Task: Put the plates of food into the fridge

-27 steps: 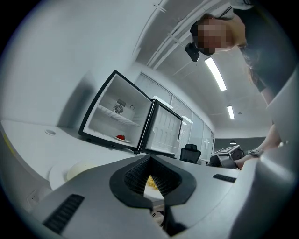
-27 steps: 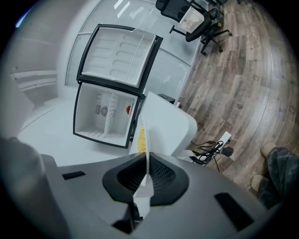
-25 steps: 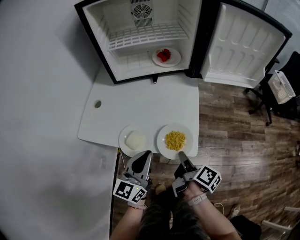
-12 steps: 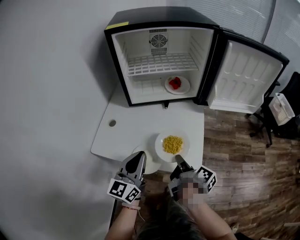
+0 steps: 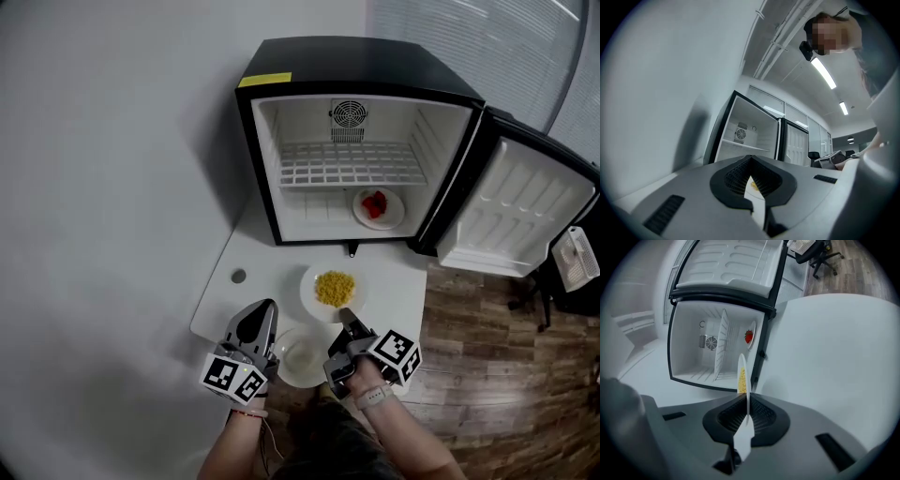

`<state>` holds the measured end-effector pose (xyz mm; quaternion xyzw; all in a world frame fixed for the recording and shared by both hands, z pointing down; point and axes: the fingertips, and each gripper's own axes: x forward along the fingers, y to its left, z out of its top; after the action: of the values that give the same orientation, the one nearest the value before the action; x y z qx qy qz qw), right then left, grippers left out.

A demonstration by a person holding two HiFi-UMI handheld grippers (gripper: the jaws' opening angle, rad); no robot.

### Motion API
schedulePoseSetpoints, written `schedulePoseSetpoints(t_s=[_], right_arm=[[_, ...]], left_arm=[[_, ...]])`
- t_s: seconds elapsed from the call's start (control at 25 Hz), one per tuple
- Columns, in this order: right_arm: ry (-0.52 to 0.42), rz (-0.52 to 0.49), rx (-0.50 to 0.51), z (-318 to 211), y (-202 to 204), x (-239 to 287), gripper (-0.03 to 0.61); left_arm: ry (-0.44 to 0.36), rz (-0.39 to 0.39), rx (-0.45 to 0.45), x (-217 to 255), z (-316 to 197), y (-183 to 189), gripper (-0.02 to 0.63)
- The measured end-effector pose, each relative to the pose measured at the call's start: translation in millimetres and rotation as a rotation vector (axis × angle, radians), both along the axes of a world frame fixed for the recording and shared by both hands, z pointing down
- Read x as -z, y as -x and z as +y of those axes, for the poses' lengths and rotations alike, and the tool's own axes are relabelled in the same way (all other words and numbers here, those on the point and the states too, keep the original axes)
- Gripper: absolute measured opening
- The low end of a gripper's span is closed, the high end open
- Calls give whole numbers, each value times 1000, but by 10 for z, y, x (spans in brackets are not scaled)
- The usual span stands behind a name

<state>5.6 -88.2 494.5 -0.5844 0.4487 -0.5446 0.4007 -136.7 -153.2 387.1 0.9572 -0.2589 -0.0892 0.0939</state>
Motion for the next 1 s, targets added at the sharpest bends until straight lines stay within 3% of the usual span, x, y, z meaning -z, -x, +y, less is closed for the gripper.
schedulePoseSetpoints(t_s=[0.48, 1.0], right_arm=[[8, 8, 58, -1043, -336, -49, 12], [18, 27, 35, -1757, -579, -91, 12]], left_arm=[[-7, -6, 97, -5, -1004, -203, 6], [21, -10, 118, -212, -1539, -365, 6]])
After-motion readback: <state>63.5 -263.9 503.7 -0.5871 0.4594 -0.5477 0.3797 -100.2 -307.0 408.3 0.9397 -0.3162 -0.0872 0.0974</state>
